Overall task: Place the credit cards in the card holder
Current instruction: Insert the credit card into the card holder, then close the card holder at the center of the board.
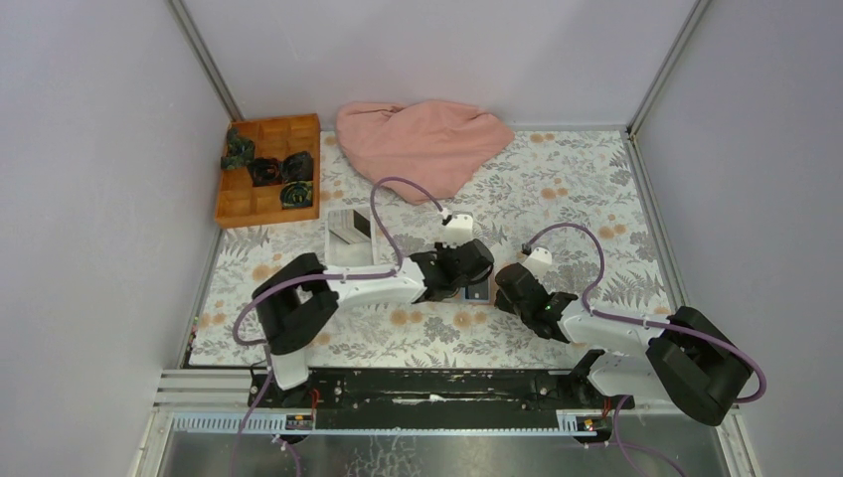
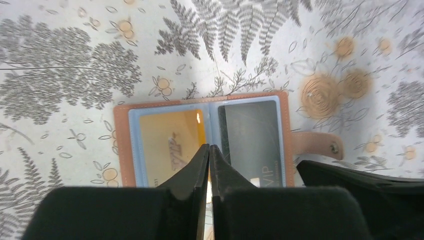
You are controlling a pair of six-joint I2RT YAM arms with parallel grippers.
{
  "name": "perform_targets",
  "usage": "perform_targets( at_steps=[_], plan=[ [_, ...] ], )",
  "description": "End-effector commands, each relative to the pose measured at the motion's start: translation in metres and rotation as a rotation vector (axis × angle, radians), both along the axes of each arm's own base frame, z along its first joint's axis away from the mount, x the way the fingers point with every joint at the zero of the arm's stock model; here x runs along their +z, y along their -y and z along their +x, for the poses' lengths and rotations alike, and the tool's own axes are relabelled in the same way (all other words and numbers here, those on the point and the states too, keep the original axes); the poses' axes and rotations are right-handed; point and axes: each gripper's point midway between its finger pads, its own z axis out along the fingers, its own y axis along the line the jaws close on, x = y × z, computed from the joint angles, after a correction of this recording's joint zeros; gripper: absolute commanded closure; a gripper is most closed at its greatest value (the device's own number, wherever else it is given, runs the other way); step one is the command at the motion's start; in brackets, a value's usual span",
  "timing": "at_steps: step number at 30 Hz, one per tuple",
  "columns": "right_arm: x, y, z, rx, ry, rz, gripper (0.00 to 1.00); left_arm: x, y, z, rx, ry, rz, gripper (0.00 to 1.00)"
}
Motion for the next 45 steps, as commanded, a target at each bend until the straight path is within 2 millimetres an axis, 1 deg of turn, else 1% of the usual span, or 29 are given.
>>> perform_targets(
  at_steps=[1, 3, 4, 5, 7, 9, 11, 13, 15, 19, 23, 27, 29, 31, 34, 36, 38, 41, 45],
  plan=[
    [0.009, 0.002, 0.004, 0.006, 0.017, -0.040, 0.87, 0.043, -0.021, 0.010, 0.110, 0.128, -0.044, 0.87],
    [0.010, 0.001, 0.005, 0.009, 0.020, -0.043, 0.85, 0.056, -0.037, 0.012, 0.159, 0.175, -0.063, 0.74],
    [0.011, 0.001, 0.005, 0.010, 0.020, -0.046, 0.84, 0.061, -0.044, 0.012, 0.179, 0.199, -0.073, 0.65],
    [0.012, 0.001, 0.006, 0.010, 0.023, -0.046, 0.82, 0.065, -0.051, 0.011, 0.194, 0.217, -0.085, 0.54],
    [0.014, 0.001, 0.007, 0.011, 0.028, -0.045, 0.79, 0.068, -0.061, 0.010, 0.213, 0.239, -0.109, 0.37],
    [0.017, 0.001, 0.007, 0.011, 0.034, -0.040, 0.77, 0.064, -0.070, 0.008, 0.235, 0.239, -0.119, 0.27],
    [0.019, 0.001, 0.006, 0.011, 0.041, -0.034, 0.75, 0.058, -0.076, 0.004, 0.245, 0.227, -0.126, 0.20],
    [0.022, 0.002, 0.006, 0.013, 0.045, -0.031, 0.73, 0.052, -0.079, 0.001, 0.246, 0.218, -0.132, 0.17],
    [0.023, 0.003, 0.005, 0.012, 0.050, -0.026, 0.72, 0.052, -0.081, -0.002, 0.240, 0.218, -0.155, 0.16],
    [0.028, 0.003, 0.005, 0.016, 0.067, -0.014, 0.70, 0.053, -0.085, -0.006, 0.235, 0.221, -0.190, 0.08],
    [0.029, 0.000, 0.006, 0.028, 0.077, -0.004, 0.65, 0.047, -0.086, -0.009, 0.223, 0.201, -0.204, 0.07],
    [0.029, -0.002, 0.006, 0.053, 0.080, -0.005, 0.56, 0.043, -0.085, -0.013, 0.218, 0.178, -0.212, 0.06],
    [0.029, -0.002, 0.005, 0.061, 0.076, -0.017, 0.54, 0.049, -0.084, -0.013, 0.219, 0.185, -0.230, 0.06],
    [0.032, -0.001, 0.006, 0.070, 0.077, -0.033, 0.54, 0.062, -0.087, -0.011, 0.233, 0.211, -0.251, 0.05],
    [0.039, 0.000, 0.008, 0.070, 0.093, -0.044, 0.53, 0.086, -0.098, -0.006, 0.274, 0.268, -0.277, 0.01],
    [0.041, 0.001, 0.009, 0.070, 0.100, -0.045, 0.53, 0.094, -0.105, -0.005, 0.294, 0.292, -0.279, 0.00],
    [0.040, 0.000, 0.008, 0.074, 0.096, -0.044, 0.53, 0.090, -0.110, -0.006, 0.300, 0.282, -0.266, 0.00],
    [0.038, -0.003, 0.007, 0.081, 0.084, -0.033, 0.52, 0.070, -0.109, -0.011, 0.287, 0.237, -0.245, 0.00],
    [0.031, -0.007, 0.004, 0.090, 0.077, -0.001, 0.52, 0.046, -0.101, -0.016, 0.256, 0.190, -0.266, 0.00]
  ],
)
